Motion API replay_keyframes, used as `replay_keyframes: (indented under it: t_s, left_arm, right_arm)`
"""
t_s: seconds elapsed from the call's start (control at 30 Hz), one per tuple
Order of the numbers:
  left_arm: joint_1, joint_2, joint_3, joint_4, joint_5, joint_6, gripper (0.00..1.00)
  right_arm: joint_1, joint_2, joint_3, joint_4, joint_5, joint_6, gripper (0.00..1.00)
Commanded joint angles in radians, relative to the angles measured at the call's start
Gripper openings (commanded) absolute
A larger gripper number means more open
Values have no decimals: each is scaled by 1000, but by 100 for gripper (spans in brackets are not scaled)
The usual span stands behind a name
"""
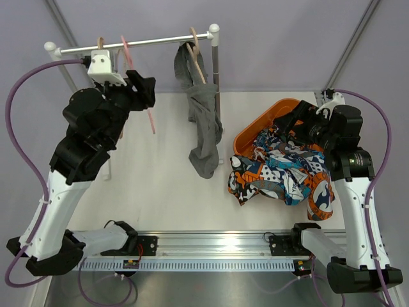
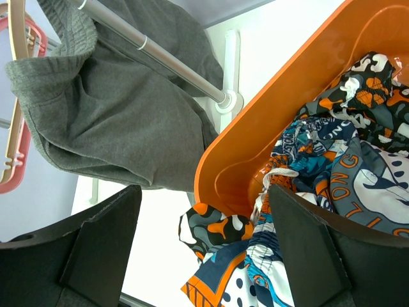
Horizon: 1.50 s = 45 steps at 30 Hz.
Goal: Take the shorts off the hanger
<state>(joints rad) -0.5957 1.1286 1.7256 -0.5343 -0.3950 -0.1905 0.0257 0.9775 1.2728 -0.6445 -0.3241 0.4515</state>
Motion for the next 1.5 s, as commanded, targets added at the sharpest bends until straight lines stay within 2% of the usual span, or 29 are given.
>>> replay_keyframes:
  t_s: [0.0, 0.2, 0.37, 0.53, 0.7, 0.93, 1.23, 1.27, 1.37, 1.47]
  left_arm:
    - [-80, 97, -20, 111, -82, 28, 62]
    - [-173, 296, 57, 169, -221, 0, 62]
    - [-173, 453, 138, 255, -326, -55, 63]
    - [-171, 629, 294, 251, -395, -23, 63]
    - [-158, 697, 359, 275, -436, -4, 64]
    - [-95, 741, 377, 252, -404, -63, 63]
    - [-43, 832, 476, 162, -309, -105, 50]
    - [-39, 830, 468, 160, -303, -107, 48]
    - [-32, 817, 448, 155, -294, -112, 34]
    - [-30, 797, 419, 149, -301, -107, 33]
  right_arm:
    - [-1, -16, 14, -12, 7, -13, 89]
    - [-3, -14, 30, -40, 10, -23, 89]
    - [-3, -19, 46, -61, 17, -23, 89]
    - [-1, -22, 57, -75, 14, -25, 89]
    - [-1, -34, 45, -78, 7, -27, 89]
    - [-1, -34, 26, -67, -3, -28, 89]
    - [-3, -30, 23, -67, -13, -28, 89]
    - [-1, -31, 23, -67, -13, -27, 89]
    - [-1, -33, 17, -70, -12, -30, 89]
    - [-1, -34, 16, -73, -10, -30, 89]
